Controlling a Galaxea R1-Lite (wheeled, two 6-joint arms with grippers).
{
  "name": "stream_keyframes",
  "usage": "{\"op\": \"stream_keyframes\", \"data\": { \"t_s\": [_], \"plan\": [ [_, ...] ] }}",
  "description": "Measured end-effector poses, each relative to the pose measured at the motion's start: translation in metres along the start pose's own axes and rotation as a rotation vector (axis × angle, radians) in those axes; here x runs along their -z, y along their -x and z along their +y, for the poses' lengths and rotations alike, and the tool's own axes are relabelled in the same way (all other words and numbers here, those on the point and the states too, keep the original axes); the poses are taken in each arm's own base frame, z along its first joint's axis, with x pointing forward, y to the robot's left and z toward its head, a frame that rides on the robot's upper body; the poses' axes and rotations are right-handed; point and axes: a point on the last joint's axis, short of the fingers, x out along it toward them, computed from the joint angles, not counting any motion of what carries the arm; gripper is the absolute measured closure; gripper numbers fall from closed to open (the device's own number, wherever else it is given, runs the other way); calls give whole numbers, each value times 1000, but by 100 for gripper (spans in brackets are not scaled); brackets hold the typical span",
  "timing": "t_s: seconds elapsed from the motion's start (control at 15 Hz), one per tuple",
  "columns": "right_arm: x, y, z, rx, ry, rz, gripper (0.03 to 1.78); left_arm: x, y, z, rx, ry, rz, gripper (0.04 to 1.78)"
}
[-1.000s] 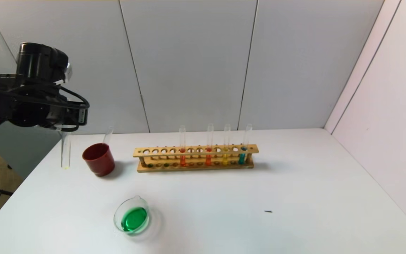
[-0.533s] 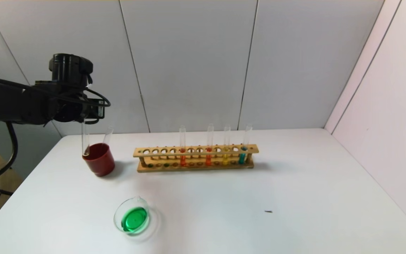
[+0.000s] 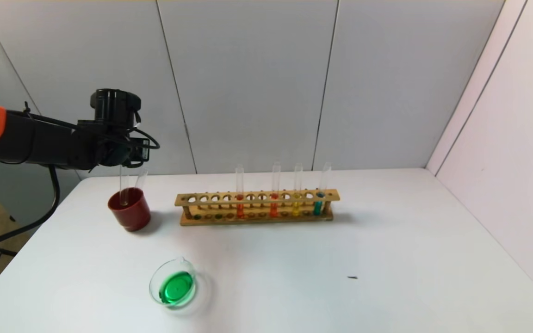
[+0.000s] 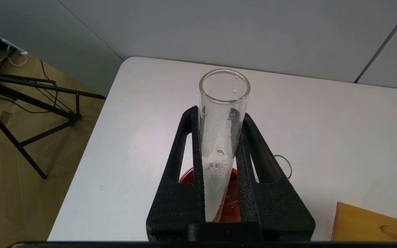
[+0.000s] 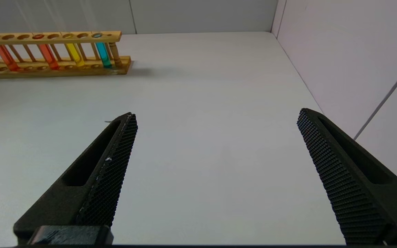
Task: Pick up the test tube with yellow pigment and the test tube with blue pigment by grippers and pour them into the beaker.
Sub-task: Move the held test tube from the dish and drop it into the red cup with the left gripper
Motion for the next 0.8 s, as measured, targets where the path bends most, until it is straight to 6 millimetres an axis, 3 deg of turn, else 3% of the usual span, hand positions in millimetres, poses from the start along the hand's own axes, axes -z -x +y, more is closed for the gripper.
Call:
{"op": "stream_keyframes", "data": {
  "t_s": [0.53,0.8],
  "plan": [
    [0,0,0,0,0,0,11,22,-7,2,-13,2,20,150],
    [0,0,0,0,0,0,11,30,-2,5,-13,3,11,129]
  ]
}}
